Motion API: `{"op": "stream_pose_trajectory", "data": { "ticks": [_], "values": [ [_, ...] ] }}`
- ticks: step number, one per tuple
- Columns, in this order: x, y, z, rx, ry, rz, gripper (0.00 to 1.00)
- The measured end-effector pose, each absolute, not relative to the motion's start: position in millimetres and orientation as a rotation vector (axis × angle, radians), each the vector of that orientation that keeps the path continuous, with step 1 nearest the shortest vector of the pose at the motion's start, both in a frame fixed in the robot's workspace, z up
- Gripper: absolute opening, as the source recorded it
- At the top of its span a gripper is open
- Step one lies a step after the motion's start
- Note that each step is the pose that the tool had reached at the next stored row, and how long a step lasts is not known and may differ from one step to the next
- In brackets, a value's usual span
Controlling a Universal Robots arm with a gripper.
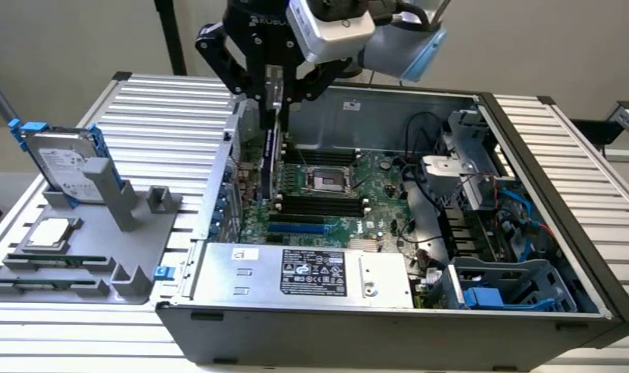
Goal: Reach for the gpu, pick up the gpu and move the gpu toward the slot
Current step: 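Pick up the gpu and move the gpu toward the slot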
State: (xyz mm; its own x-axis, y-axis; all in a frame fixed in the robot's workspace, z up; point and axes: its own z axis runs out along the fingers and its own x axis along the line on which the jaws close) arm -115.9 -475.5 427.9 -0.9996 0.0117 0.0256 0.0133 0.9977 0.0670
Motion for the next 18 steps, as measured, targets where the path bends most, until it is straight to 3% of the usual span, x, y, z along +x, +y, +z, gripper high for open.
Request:
{"op": "stream_pose_trajectory", "data": {
  "ticks": [18],
  "values": [
    [-45, -445, 402, -0.02, -3.116, -0.074, 0.26]
  ]
}}
